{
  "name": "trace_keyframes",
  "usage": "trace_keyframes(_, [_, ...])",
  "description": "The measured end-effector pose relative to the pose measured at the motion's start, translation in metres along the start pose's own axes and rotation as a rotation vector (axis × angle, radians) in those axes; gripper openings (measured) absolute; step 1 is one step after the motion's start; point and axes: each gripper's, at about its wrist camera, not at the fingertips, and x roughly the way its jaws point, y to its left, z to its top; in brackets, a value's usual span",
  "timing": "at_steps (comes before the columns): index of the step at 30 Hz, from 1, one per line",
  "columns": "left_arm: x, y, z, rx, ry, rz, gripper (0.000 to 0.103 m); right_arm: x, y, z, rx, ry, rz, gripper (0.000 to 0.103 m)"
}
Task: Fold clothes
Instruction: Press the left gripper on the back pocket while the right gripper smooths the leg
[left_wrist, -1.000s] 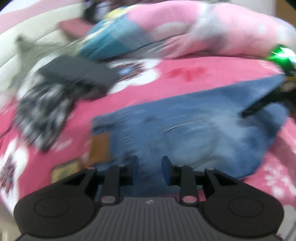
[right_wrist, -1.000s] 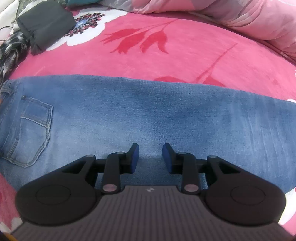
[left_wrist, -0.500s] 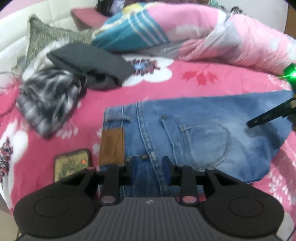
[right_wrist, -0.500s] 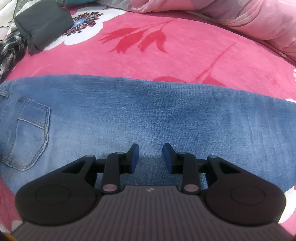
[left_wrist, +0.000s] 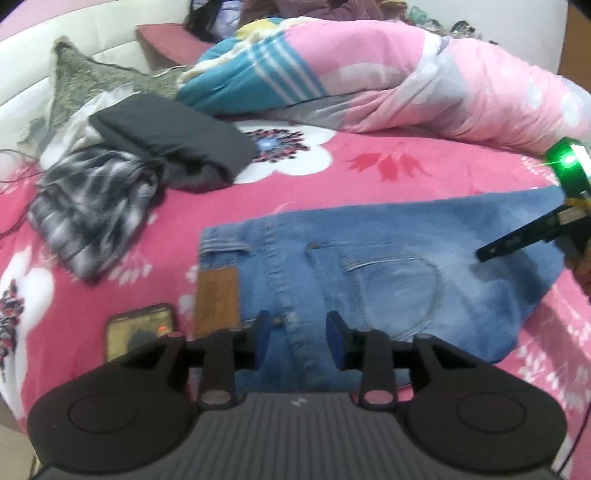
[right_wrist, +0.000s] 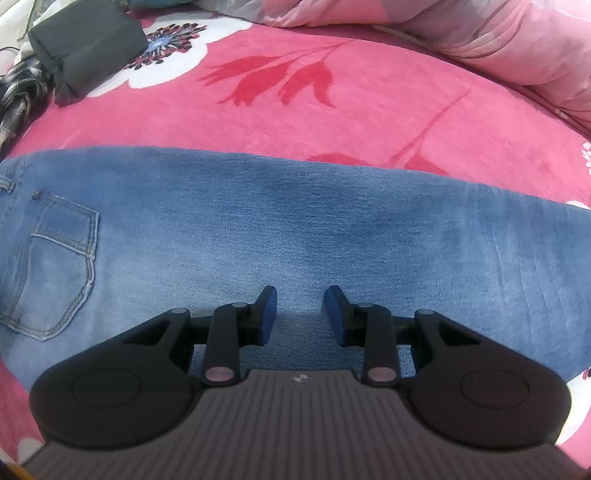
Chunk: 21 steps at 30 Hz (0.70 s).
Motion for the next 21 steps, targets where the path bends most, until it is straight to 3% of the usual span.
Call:
trace_keyframes(2, [0.006,-0.008,0.004,0.0,0.008,-0.021,0.044,0.0,0.0,-0.002,0.02,-0.012,-0.001,0.03])
trace_keyframes(4, [0.015,-0.016,0.007,-0.014,0.03,-0.038,0.058,-0.001,0.0,-0.004,0.033,-0.024,-0.004,0.031])
trace_keyframes(9, [0.038,-0.033,0.012,-0.061,0.098,-0.067,0.068,-0.002,-0.002,-0.007,0.056,-0.041,0.001,0.036])
trace_keyframes(13, [0.046,-0.038,0.012,-0.074,0.126,-0.073,0.078,-0.001,-0.002,-0.006,0.069,-0.031,0.036,0.061])
trace_keyframes(15, [0.047,-0.039,0.011,-0.075,0.134,-0.074,0.081,0.001,0.0,-0.005,0.067,-0.016,0.068,0.093])
trace_keyframes(16, [0.048,-0.04,0.011,-0.076,0.138,-0.075,0.083,0.003,0.002,-0.006,0.068,-0.003,0.089,0.1])
trace_keyframes(21, [0.051,-0.042,0.01,-0.079,0.157,-0.078,0.089,0.007,0.013,-0.009,0.064,-0.004,0.068,0.102])
